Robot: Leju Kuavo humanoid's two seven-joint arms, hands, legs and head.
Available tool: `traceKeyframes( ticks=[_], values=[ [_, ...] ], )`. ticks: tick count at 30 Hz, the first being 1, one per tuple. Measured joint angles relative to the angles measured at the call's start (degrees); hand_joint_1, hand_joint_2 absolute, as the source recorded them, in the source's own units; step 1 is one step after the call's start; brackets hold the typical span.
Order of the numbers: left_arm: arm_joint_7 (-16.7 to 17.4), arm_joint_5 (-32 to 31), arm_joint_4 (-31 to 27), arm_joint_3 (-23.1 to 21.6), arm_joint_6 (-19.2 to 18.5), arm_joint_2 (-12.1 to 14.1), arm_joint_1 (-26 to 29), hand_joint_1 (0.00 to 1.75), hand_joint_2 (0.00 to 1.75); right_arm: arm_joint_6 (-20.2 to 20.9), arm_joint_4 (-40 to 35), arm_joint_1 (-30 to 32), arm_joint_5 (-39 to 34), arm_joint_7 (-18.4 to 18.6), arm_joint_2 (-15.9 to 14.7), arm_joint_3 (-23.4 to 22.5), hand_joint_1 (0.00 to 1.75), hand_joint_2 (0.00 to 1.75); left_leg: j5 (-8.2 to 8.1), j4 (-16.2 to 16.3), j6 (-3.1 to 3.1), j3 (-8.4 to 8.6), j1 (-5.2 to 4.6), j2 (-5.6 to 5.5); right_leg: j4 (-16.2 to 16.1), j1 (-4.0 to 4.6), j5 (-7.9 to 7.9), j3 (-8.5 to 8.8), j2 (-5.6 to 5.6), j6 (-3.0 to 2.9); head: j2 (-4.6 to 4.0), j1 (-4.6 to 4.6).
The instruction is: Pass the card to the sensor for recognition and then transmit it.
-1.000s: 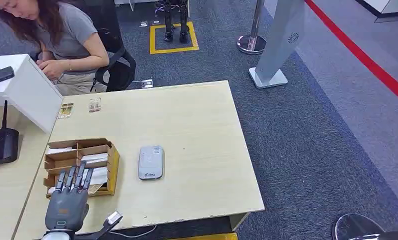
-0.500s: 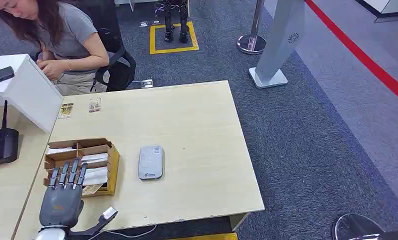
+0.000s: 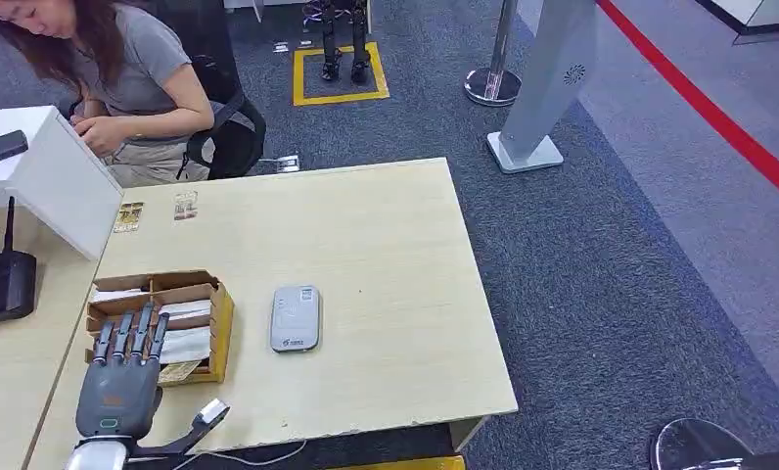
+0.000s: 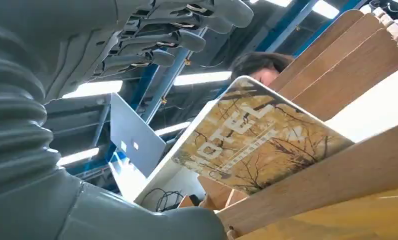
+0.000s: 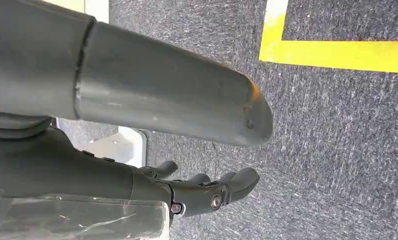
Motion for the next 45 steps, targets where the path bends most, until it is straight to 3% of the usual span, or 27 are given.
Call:
traceKeyframes(
  ticks=[30,31,32,45],
  values=[
    [0.00,0.00,1.27,-1.03,0.66,-1.22,-0.91,0.00,1.75,0.02,0.00,0.00,-0.02,0.17,0.02,0.00,0.00,0.00,0.00,0.00,0.00,0.00,0.00,0.00,0.00,0.00,0.00,-0.01,0.00,0.00,-0.02,0.00],
    [0.00,0.00,1.29,-1.07,0.66,-1.27,-0.91,0.51,1.75,0.02,0.00,0.00,0.00,0.17,0.02,0.00,0.00,0.00,0.00,0.00,0.00,0.00,0.00,0.00,0.00,0.00,0.00,-0.01,0.00,0.00,0.00,0.00],
    [0.00,0.00,1.31,-1.11,0.66,-1.31,-0.93,1.75,1.75,0.02,0.00,0.01,-0.02,0.17,0.02,0.00,0.00,0.00,0.00,0.00,0.00,0.00,0.00,0.00,0.00,0.00,0.00,-0.01,0.00,0.00,0.00,0.00],
    [0.00,0.00,1.42,-1.46,0.59,-1.81,-1.15,1.75,1.75,0.02,0.00,0.01,-0.07,0.17,0.02,0.00,0.00,0.00,0.00,0.00,0.00,0.00,0.00,0.00,0.00,0.00,0.00,-0.01,0.00,0.00,-0.02,0.00]
  ],
)
